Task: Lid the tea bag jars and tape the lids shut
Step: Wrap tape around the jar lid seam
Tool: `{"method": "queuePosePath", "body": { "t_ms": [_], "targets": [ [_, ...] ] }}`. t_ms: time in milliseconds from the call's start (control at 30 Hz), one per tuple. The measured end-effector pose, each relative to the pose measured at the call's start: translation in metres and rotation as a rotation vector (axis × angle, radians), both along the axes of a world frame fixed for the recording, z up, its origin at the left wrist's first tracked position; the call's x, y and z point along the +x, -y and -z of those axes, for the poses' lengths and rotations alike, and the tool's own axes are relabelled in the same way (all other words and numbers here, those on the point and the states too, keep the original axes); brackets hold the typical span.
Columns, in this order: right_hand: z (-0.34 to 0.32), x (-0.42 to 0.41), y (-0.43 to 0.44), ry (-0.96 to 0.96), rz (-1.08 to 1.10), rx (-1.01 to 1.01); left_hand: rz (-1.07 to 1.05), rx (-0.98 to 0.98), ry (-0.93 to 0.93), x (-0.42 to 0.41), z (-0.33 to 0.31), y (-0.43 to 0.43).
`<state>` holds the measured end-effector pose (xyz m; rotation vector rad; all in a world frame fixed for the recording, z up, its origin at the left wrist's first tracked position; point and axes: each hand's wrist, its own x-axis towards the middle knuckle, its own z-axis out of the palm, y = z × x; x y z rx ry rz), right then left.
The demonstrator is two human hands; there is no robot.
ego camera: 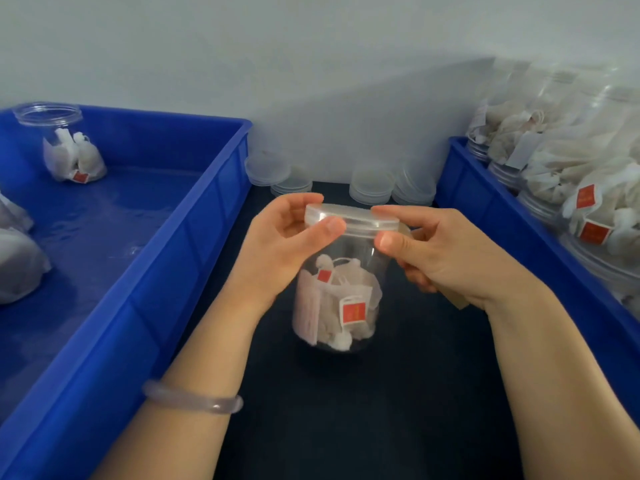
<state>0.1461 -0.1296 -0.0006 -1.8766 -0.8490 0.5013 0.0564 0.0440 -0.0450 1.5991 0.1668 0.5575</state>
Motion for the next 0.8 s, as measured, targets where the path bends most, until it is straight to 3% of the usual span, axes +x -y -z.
{"method": "queuePosePath", "body": {
  "t_ms": [133, 300, 433, 800],
  "targets": [
    [0.000, -0.005, -0.007, 0.175, -0.005, 0.035, -0.022, 0.219, -0.127, 0.004, 0.000, 0.013],
    [-0.001, -0.008, -0.008, 0.259, -0.148, -0.111, -0.226, 0.206, -0.044, 0.009, 0.006, 0.016],
    [-0.004, -0.015, -0.008, 0.184, -0.122, -0.311, -0.220, 0.188, -0.051, 0.005, 0.006, 0.001],
    [-0.013, -0.011, 0.004, 0.227, -0.042, -0.136, -0.007, 0.077, -0.040, -0.001, 0.003, -0.008]
  ]
}}
